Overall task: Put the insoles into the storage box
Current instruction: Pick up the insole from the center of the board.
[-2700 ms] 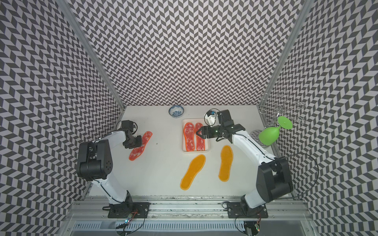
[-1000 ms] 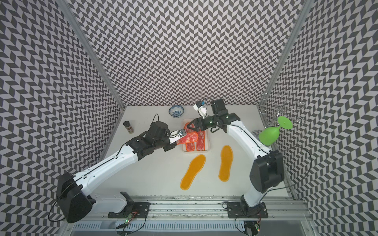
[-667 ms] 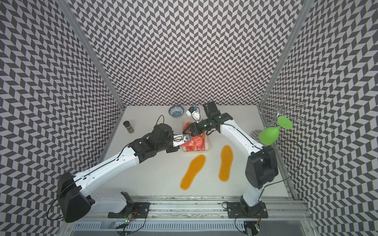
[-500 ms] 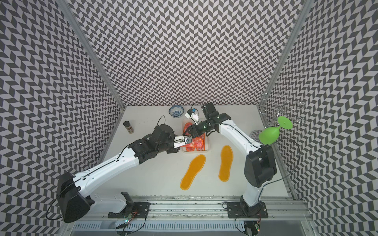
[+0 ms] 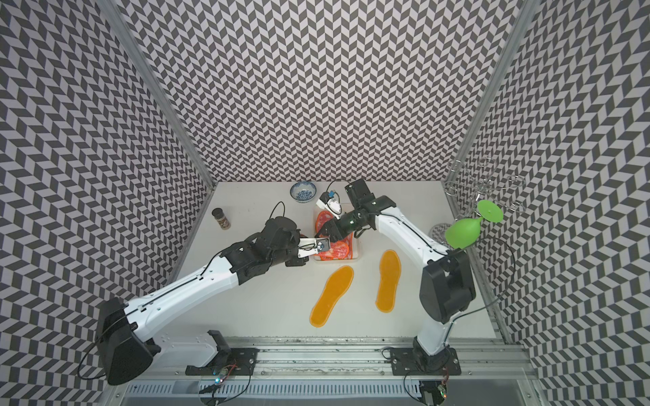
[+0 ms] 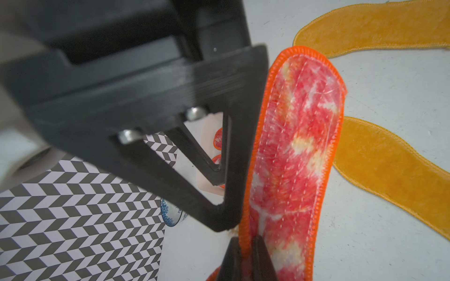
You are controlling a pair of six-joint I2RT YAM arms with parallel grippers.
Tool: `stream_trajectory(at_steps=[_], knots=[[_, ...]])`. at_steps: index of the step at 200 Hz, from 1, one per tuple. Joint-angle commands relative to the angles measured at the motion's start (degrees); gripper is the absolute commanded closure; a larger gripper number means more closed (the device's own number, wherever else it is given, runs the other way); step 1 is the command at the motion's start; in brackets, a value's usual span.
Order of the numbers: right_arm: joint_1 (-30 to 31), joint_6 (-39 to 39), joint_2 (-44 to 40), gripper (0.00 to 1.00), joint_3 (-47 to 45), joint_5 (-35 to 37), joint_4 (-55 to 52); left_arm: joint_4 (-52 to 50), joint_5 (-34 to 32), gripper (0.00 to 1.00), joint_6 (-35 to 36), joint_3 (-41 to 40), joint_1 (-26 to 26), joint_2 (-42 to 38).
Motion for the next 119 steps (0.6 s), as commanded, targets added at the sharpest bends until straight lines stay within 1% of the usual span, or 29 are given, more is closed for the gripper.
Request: stream_trajectory(at_steps=[1, 17, 57, 72, 92, 104, 119], knots=[[0.9, -1.1, -2.0, 0.54, -1.3, -2.9, -2.0, 2.2, -1.1, 1.00, 0.2, -0.5, 0.2, -1.3], [1.1, -0.9, -2.4, 0.54, -1.5, -5.0, -1.8, 2.1, -1.1, 1.00, 0.1, -0.5, 0.2, -1.0], [1.3, -0.8, -3.6, 0.54, -3.0, -6.5, -1.7, 2.0, -1.4, 1.00, -0.1, -0.4, 0.2, -0.6], [1.5, -0.7, -3.8, 0.56, -3.4, -3.7, -1.9, 1.8, -1.1, 1.00, -0.4, 0.2, 0.2, -0.6], [1.5, -0.9, -3.0, 0.64, -2.9, -2.4, -2.2, 1.7, -0.1, 1.00, -0.5, 0.8, 0.1, -0.6], [1.5, -0.5, -2.3, 0.72, -1.9, -3.0, -2.3, 1.4, -0.2, 1.00, -0.2, 0.8, 0.0, -0.5], [1.5, -0.3, -1.7, 0.84, -0.8, -2.9, -2.8, 1.1, -0.2, 1.00, -0.3, 1.0, 0.0, -0.4]])
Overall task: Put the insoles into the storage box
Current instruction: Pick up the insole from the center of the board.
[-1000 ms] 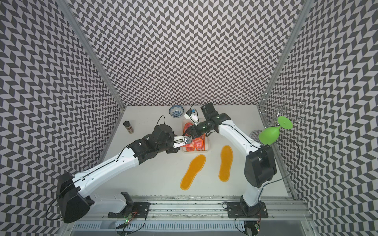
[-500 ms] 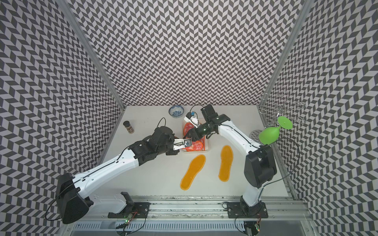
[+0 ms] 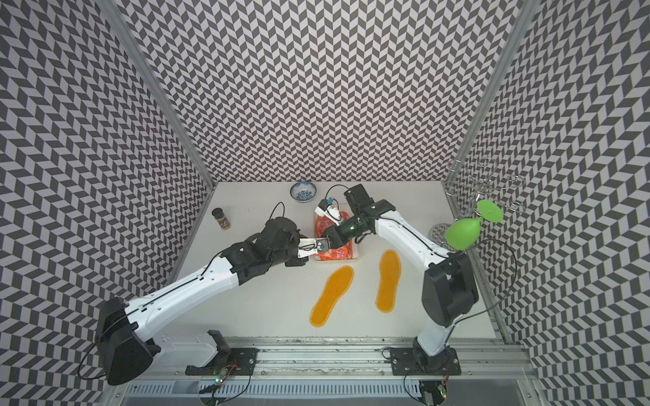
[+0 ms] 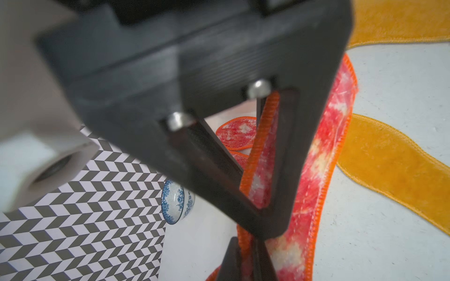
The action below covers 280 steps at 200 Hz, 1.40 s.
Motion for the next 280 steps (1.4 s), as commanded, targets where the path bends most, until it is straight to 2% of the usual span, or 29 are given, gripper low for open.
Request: stream_trajectory(at_steps=[1, 12, 30, 51, 73, 98, 121, 129, 146, 155, 185, 223, 265, 280], knots=[[0.4, 0.0, -0.1, 0.84, 1.9, 0.0, -0.5, 0.7, 0.3, 1.00, -0.4, 1.3, 0.0, -0.4], [0.4, 0.1, 0.0, 0.92, 2.4, 0.4, -0.5, 0.8, 0.5, 0.99, -0.6, 1.4, 0.0, -0.5], [0.4, 0.5, 0.0, 1.00, 3.2, 0.8, -0.6, 0.8, 0.5, 0.90, -1.3, 1.6, 0.0, -0.5], [-0.7, 1.1, 0.4, 1.00, 4.9, 0.8, -1.8, 0.4, -0.1, 0.70, -2.8, 2.3, 0.0, -0.6], [-2.9, 3.5, -0.9, 1.00, 4.5, 1.8, 0.5, 1.0, -1.0, 0.47, -7.4, 3.5, 1.0, -1.6], [-6.3, 13.0, -5.7, 1.00, -0.6, 1.7, 11.9, 4.5, -0.5, 0.38, -19.1, 5.0, 4.0, -5.0], [-6.9, 26.7, -12.3, 1.00, -9.5, 1.6, 31.5, 10.1, -2.9, 0.32, -39.2, 5.0, 5.5, -7.6], [-6.9, 32.5, -14.3, 1.00, -13.3, 0.7, 39.8, 12.1, -3.0, 0.32, -48.3, 4.1, 6.1, -8.5], [-6.9, 42.3, -17.7, 1.00, -19.3, 1.5, 54.7, 17.8, 2.9, 0.32, -64.8, 0.2, 7.9, -10.6], [-6.8, 45.9, -18.9, 1.00, -21.8, 1.7, 60.9, 21.2, 6.0, 0.32, -70.9, -2.1, 8.6, -11.3], [-6.2, 50.3, -21.4, 1.00, -25.1, 2.7, 68.7, 27.7, 16.4, 0.36, -89.8, -5.4, 13.3, -11.4], [-3.9, 57.7, -24.5, 1.00, -31.4, 7.5, 81.2, 44.3, 26.0, 0.39, -104.5, -10.0, 13.5, -9.9], [-2.8, 62.1, -26.7, 1.00, -35.2, 10.8, 86.8, 57.1, 31.5, 0.48, -113.0, -13.4, 13.3, -7.8], [-2.5, 63.6, -26.5, 1.00, -35.8, 11.2, 88.5, 58.3, 31.6, 0.56, -114.0, -13.8, 13.3, -7.7]])
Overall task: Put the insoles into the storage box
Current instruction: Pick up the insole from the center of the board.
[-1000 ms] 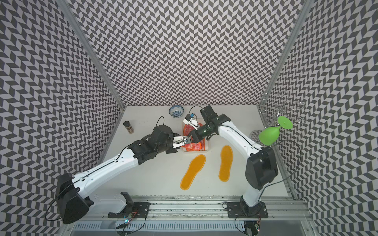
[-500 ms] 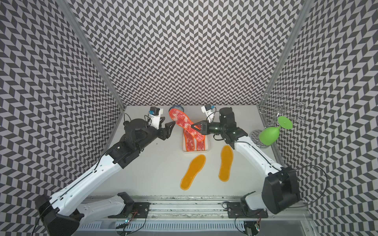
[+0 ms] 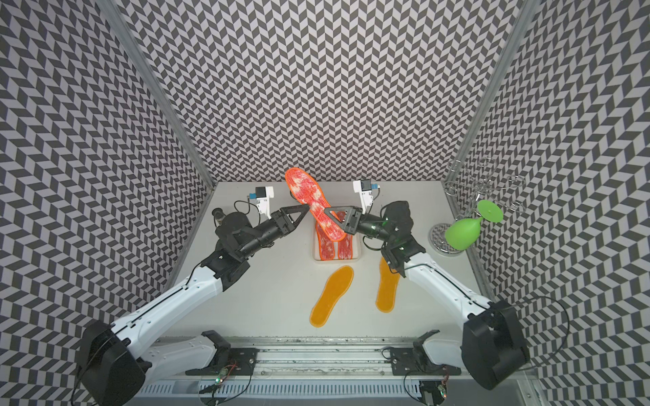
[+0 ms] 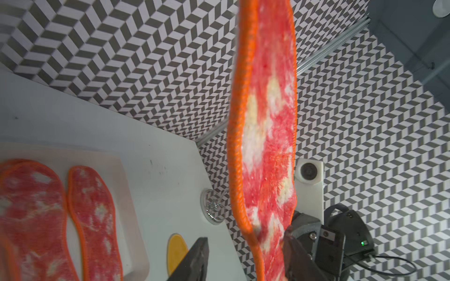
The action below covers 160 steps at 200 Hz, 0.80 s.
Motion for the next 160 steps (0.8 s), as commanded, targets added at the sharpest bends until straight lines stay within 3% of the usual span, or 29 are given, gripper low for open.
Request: stream_trajectory(at_steps=[1, 19, 49, 107, 160], knots=[[0.6, 4.4, -1.5, 1.00, -1.1, 2.7, 8.8, 9.6, 4.2, 0.57, -6.2, -0.7, -0.2, -0.1], [1.0, 4.4, -1.8, 1.00, -1.3, 4.0, 8.6, 12.7, 5.0, 0.69, -8.0, -1.2, -0.2, 0.1], [1.1, 5.8, -1.3, 1.00, -1.7, 3.7, 10.8, 12.0, 8.0, 0.76, -6.8, 0.5, -0.3, 1.3], [1.4, 6.7, -1.4, 1.00, -1.7, 2.6, 11.6, 5.9, 10.3, 0.73, -2.3, 2.2, 0.1, 2.6], [2.0, 7.0, -1.2, 1.00, -2.4, 1.3, 11.7, 7.8, 12.8, 0.70, -1.9, 4.7, 0.7, 3.6]])
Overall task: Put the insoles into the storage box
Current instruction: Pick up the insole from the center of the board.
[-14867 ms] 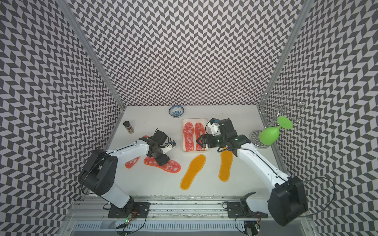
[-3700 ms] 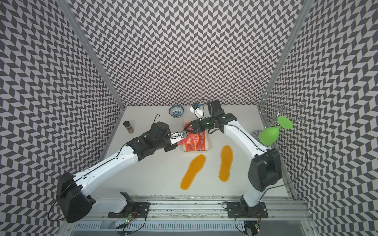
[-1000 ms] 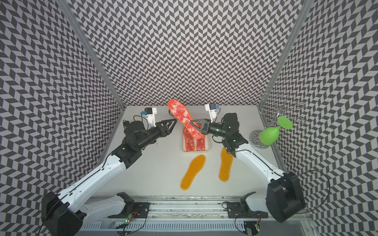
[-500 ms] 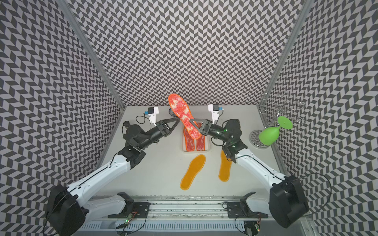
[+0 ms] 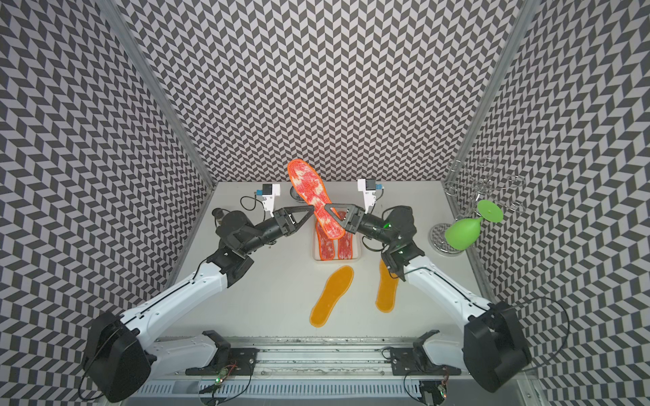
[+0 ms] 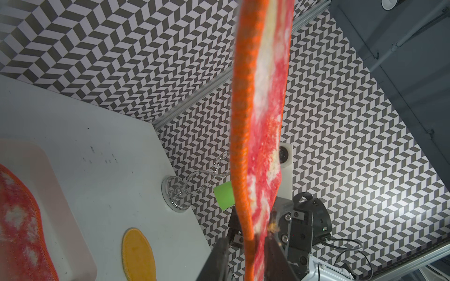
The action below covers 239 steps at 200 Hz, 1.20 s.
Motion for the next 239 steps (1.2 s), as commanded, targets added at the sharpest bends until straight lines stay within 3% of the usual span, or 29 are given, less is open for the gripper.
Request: stream_trajectory(at_steps=[1, 38, 79, 92, 122, 138, 187, 239], knots=[[0.5, 0.5, -1.0, 1.00, -1.1, -0.9, 3.8, 0.5, 2.6, 0.70, 1.8, 3.3, 0.5, 0.6], [0.6, 0.6, -1.1, 1.00, -1.4, -1.0, 3.3, 0.6, 3.1, 0.78, 1.9, 3.2, 1.5, 0.4], [0.6, 0.5, -1.4, 1.00, -1.9, 0.3, 2.3, -1.2, 3.4, 1.00, 2.4, 3.3, 2.2, -0.2], [0.5, -0.1, -1.8, 1.00, -2.2, 1.1, 0.6, -2.3, 3.8, 1.00, 3.2, 3.7, 2.6, -0.3], [0.3, -6.5, -4.2, 0.66, -1.5, 4.9, -8.0, -13.5, 4.9, 1.00, 10.8, 7.6, 3.6, 0.4], [-0.5, -11.7, -6.3, 0.56, 0.0, 9.0, -15.4, -22.8, 5.1, 1.00, 18.6, 10.5, 4.0, 2.1], [-7.6, -26.9, -8.2, 0.42, 6.9, 14.5, -41.4, -44.0, 6.7, 1.00, 36.7, 19.3, 5.2, 14.6], [-13.5, -33.2, -7.0, 0.34, 9.4, 15.0, -53.4, -41.5, 10.6, 1.00, 36.1, 25.6, 5.5, 29.5]])
